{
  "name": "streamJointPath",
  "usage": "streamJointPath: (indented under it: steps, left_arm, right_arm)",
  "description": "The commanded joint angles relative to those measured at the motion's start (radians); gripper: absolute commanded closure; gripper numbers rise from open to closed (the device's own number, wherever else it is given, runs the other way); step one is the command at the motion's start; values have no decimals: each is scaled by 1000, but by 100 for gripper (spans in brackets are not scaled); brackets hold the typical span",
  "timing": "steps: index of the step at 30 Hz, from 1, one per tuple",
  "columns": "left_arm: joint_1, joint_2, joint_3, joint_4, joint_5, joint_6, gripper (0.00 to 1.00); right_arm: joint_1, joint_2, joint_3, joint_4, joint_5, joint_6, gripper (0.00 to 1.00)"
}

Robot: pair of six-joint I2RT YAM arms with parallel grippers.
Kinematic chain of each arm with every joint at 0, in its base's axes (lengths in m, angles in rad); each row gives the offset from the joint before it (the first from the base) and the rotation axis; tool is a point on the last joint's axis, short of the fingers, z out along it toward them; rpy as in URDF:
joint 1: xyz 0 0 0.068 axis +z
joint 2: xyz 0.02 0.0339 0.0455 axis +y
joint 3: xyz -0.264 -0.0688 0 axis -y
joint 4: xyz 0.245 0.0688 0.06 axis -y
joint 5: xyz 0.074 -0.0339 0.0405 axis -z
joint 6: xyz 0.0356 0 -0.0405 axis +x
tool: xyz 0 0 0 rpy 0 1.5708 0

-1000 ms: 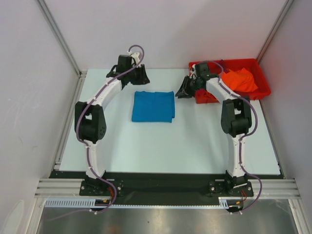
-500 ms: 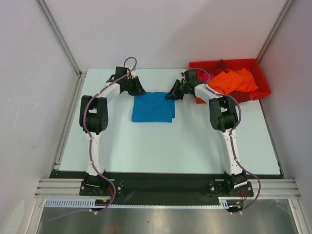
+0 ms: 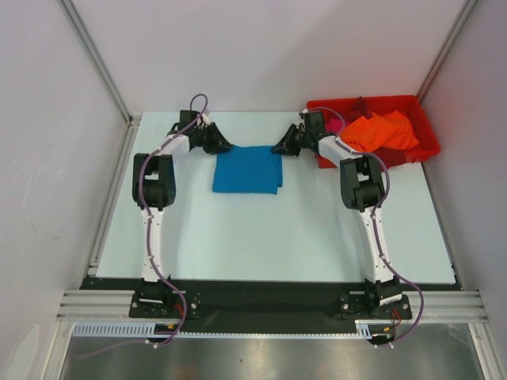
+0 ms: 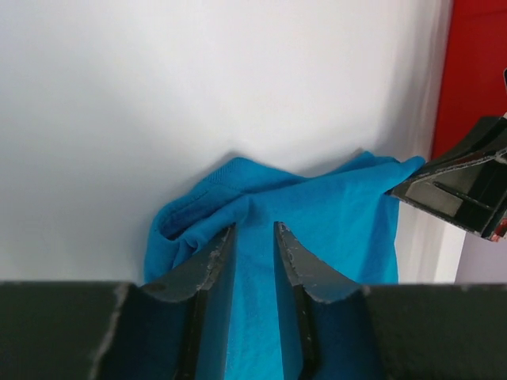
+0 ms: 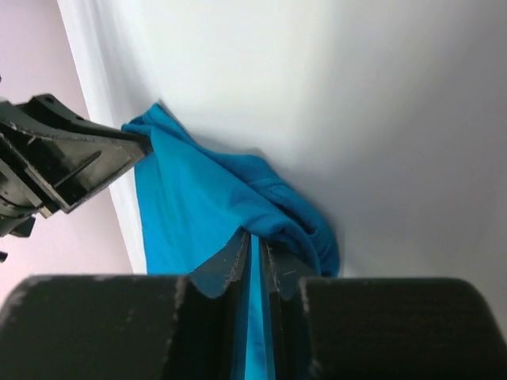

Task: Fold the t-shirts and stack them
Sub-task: Neatly place the folded tshirt to the corner

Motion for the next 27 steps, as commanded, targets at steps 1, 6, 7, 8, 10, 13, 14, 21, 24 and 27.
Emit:
streamJointPath:
  steps: [1, 6, 7, 8, 10, 13, 14, 21, 24, 27]
  left_arm:
    - [18, 37, 78, -21, -33, 13, 66]
    - [16, -56, 57, -52, -70, 38, 57]
    - [16, -84, 29, -49, -75, 39, 55]
    - [16, -111, 11, -47, -81, 43, 51]
    - [18, -203, -56, -46, -101, 47, 43]
    - [16, -327, -148, -73, -150, 85, 34]
    - [16, -357, -167, -92, -164, 120, 32]
    - [16, -510, -323, -237, -199, 306, 2]
    - [16, -530, -373, -263, -242, 366, 3]
    - [15, -510, -433, -257, -247, 391, 5]
  right_arm:
    - [-43, 54, 85, -13, 50, -1, 87]
    - [-46, 53, 168, -134, 42, -37, 85]
    - [-43, 38, 175, -149, 39, -64, 85]
    - [-40, 21, 175, -171, 46, -84, 84]
    - [-34, -39, 172, -246, 57, -129, 82]
    - [-31, -116, 172, -358, 69, -207, 78]
    - [-29, -137, 171, -387, 79, -250, 77]
    - [11, -356, 162, -684, 105, -372, 61]
    - [52, -488, 114, -805, 109, -422, 58]
    - [98, -672, -43, -861, 119, -437, 56]
